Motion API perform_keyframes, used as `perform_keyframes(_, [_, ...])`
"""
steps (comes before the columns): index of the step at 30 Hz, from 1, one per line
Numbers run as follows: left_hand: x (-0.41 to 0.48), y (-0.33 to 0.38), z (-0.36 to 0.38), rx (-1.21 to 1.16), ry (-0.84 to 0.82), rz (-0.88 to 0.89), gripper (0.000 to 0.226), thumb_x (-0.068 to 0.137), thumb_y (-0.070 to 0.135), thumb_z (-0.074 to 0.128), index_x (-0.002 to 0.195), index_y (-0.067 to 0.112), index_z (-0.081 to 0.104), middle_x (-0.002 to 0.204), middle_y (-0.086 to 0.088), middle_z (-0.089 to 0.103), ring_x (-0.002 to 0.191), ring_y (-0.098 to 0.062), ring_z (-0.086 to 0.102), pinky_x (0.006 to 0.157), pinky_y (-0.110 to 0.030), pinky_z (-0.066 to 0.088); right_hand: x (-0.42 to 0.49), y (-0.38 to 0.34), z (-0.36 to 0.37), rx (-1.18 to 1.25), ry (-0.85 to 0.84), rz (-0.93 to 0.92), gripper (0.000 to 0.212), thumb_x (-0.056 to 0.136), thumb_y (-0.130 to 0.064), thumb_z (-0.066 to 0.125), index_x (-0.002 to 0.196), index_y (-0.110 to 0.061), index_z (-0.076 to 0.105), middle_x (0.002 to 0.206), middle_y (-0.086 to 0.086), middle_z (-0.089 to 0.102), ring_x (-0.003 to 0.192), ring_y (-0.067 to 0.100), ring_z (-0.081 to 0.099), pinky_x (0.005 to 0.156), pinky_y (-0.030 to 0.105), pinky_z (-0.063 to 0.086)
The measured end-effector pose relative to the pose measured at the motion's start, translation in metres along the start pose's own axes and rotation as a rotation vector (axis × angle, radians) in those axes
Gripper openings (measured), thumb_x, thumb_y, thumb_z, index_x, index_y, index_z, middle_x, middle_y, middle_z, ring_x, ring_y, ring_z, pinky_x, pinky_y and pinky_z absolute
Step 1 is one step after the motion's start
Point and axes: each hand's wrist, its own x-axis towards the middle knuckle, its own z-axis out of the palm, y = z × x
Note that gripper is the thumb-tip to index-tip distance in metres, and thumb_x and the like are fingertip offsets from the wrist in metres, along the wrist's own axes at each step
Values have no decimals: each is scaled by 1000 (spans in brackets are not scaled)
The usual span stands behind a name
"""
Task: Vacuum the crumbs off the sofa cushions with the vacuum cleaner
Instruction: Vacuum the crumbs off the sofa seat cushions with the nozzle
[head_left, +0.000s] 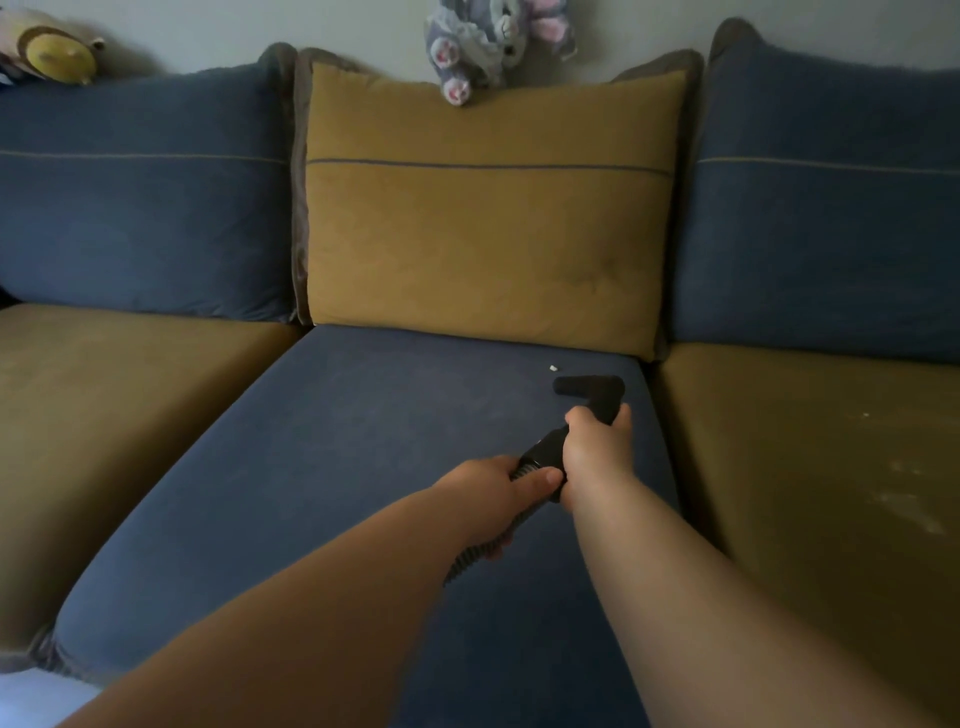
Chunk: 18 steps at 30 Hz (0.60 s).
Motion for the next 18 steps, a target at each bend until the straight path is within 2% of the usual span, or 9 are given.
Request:
perform_keyframes(3, [9, 5, 0, 13, 12, -8, 51, 90, 70, 42, 115, 27, 55, 67, -2, 67, 46, -13, 65, 61, -25, 57, 6, -4, 1, 33, 6, -8, 74, 92, -25, 53, 148, -48, 11, 140, 11, 46, 104, 36, 58, 82, 57, 53])
perform_keyframes(6, [18, 10, 0, 4, 32, -13, 52, 90, 70, 42, 116, 26, 54, 68, -2, 68, 46, -13, 65, 60, -24, 56, 15, -11, 3, 45, -8, -14, 74, 92, -25, 53, 148, -49, 11, 139, 10, 45, 100, 35, 58, 82, 58, 53])
perform_keyframes(9, [23, 12, 1, 0, 46, -14, 49, 91, 69, 41, 113, 27, 53, 68, -2, 68, 46, -12, 64, 61, -25, 55, 22, -15, 3, 26, -33, -19, 74, 92, -25, 53, 149, -48, 12, 140, 10, 44, 99, 34, 56, 78, 54, 54])
perform_keyframes(12, [27, 14, 1, -3, 61, -26, 51, 91, 68, 41, 115, 25, 52, 70, -3, 68, 45, -12, 64, 61, -25, 56, 28, -18, 5, 11, -69, -14, 74, 92, -23, 53, 149, -47, 13, 139, 10, 45, 104, 35, 56, 66, 44, 52])
perform_keyframes(16, [26, 14, -2, 17, 72, -43, 52, 92, 68, 39, 114, 23, 51, 74, -4, 69, 48, -12, 65, 68, -28, 58, 30, -20, 13, -28, -84, -21, 75, 92, -25, 54, 150, -46, 11, 140, 10, 45, 92, 30, 53, 49, 31, 43])
perform_keyframes(18, [22, 11, -4, 18, 66, -56, 52, 92, 68, 40, 113, 22, 51, 73, -4, 69, 48, -13, 65, 70, -30, 59, 28, -19, 17, -53, -94, -10, 76, 92, -25, 54, 149, -48, 10, 139, 10, 45, 89, 30, 53, 49, 34, 45])
